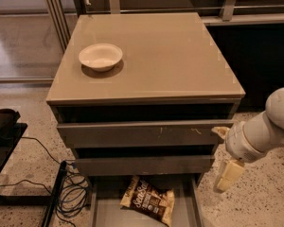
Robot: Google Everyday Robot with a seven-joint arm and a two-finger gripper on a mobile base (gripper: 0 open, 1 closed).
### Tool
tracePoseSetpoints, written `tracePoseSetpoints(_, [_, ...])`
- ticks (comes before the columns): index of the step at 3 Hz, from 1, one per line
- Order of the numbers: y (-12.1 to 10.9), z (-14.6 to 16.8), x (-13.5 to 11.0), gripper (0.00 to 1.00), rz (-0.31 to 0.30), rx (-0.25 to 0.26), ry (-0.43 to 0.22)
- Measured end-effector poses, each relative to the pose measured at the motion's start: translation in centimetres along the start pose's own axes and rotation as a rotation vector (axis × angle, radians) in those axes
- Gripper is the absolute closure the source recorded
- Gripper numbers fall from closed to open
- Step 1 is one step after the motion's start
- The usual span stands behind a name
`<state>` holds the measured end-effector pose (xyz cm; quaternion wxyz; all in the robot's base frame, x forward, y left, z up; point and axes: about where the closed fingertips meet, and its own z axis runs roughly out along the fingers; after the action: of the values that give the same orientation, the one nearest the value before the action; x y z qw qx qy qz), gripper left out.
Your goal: Pick brown chip bag from bottom drawer and place on counter
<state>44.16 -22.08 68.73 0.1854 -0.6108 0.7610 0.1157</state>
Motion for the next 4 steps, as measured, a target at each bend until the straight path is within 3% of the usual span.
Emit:
tracePoseSetpoints(1, [1.4,6.8,1.8,0.0,0.046,-0.046,-0.084])
tracePoseSetpoints(2, [3.1,11.9,3.1,0.0,0.046,-0.032,-0.15])
tracePoseSetpoints(3, [3.4,16.8,3.9,0.0,0.055,0.013,-0.175])
tracePoseSetpoints(4, [3.4,16.8,3.9,0.0,0.055,0.013,-0.175])
